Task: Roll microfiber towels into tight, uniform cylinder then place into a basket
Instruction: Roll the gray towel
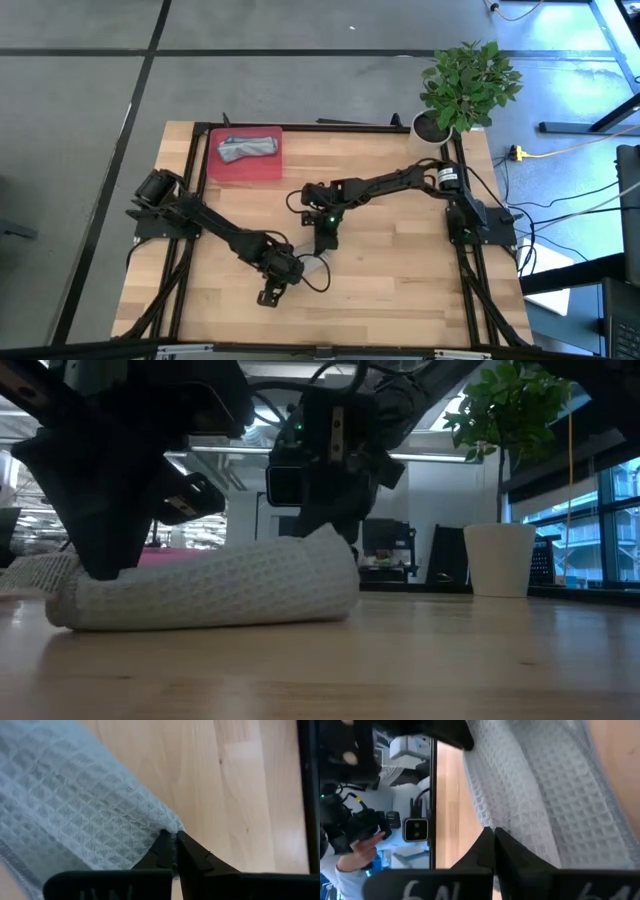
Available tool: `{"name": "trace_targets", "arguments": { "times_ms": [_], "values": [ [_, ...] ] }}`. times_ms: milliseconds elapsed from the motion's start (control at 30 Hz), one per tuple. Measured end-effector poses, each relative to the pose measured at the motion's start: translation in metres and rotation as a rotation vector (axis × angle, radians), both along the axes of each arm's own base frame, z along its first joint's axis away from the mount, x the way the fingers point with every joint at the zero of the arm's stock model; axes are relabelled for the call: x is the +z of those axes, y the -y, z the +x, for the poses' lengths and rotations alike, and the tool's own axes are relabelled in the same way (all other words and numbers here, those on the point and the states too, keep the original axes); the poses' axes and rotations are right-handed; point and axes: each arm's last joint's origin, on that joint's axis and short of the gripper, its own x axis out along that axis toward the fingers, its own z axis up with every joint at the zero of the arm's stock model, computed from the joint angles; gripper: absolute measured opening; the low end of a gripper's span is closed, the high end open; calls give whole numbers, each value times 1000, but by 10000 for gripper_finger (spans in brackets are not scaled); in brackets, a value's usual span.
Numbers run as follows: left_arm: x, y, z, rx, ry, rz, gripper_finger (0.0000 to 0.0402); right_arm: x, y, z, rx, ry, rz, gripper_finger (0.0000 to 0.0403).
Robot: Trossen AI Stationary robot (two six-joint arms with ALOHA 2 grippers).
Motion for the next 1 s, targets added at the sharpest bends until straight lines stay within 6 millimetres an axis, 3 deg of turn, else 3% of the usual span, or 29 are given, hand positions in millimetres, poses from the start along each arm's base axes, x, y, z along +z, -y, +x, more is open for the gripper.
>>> {"name": "trace_targets", "arguments": {
  "times_ms": [667, 800, 1000],
  "values": [
    [-3, -6, 1, -3, -19, 24, 0, -27, 34, 15, -179, 14, -13, 4],
    [-3, -6, 1, -3, -18, 25, 0, -26, 32, 14, -134, 38, -5, 4],
    [-3, -2, 0, 0, -30, -3, 0, -11, 10, 13, -81, 62, -25, 4]
  ]
}}
